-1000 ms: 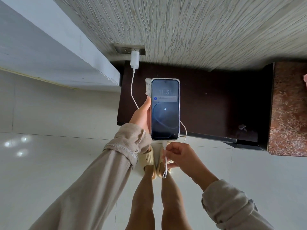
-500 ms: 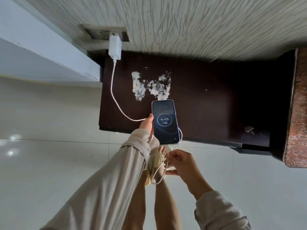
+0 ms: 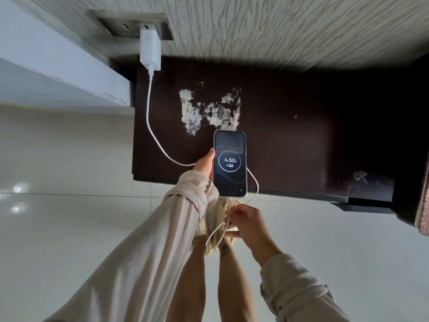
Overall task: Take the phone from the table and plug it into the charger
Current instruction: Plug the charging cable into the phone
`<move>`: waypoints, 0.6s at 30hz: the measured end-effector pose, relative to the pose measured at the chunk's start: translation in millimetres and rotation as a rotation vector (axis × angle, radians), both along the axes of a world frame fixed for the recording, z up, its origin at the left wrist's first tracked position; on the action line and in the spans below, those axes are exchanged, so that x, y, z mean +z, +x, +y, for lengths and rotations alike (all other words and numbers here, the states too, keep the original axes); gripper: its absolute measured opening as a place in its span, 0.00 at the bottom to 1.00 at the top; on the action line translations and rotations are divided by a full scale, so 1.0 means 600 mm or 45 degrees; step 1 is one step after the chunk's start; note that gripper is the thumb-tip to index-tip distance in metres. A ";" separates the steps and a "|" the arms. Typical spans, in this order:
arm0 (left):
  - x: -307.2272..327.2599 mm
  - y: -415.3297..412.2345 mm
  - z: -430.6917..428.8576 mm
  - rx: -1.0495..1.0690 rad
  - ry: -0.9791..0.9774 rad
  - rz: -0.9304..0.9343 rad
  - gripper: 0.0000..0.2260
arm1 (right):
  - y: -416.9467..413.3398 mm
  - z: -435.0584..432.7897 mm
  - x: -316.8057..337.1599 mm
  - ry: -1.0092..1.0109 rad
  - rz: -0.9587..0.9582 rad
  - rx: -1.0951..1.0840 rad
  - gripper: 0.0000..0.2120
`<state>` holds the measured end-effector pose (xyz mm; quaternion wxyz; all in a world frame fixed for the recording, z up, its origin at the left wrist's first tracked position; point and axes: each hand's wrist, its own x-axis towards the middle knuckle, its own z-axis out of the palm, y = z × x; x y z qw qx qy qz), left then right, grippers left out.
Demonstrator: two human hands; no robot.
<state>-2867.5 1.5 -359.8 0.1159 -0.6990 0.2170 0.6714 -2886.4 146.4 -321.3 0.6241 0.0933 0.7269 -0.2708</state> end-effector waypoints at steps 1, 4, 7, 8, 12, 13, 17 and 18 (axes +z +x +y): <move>-0.001 0.001 0.000 -0.060 -0.024 -0.031 0.23 | 0.005 -0.001 -0.006 0.030 0.028 0.021 0.13; -0.007 0.013 0.004 -0.275 -0.092 -0.119 0.23 | 0.023 -0.007 -0.026 0.125 0.150 0.078 0.16; -0.017 0.029 0.011 -0.330 -0.130 -0.101 0.20 | 0.039 -0.016 -0.043 0.143 0.228 0.129 0.11; -0.018 0.032 0.012 -0.347 -0.140 -0.091 0.19 | 0.044 -0.018 -0.049 0.143 0.252 0.137 0.09; -0.029 0.043 0.016 -0.442 -0.170 -0.027 0.18 | 0.052 -0.021 -0.074 0.162 0.402 0.150 0.10; -0.031 0.044 0.017 -0.480 -0.185 -0.030 0.19 | 0.050 -0.024 -0.077 0.173 0.442 0.141 0.10; -0.026 0.046 0.020 -0.458 -0.159 0.025 0.20 | 0.028 -0.036 -0.088 0.179 0.450 0.233 0.10; -0.024 0.049 0.020 -0.450 -0.156 0.031 0.20 | 0.020 -0.039 -0.090 0.167 0.396 0.277 0.11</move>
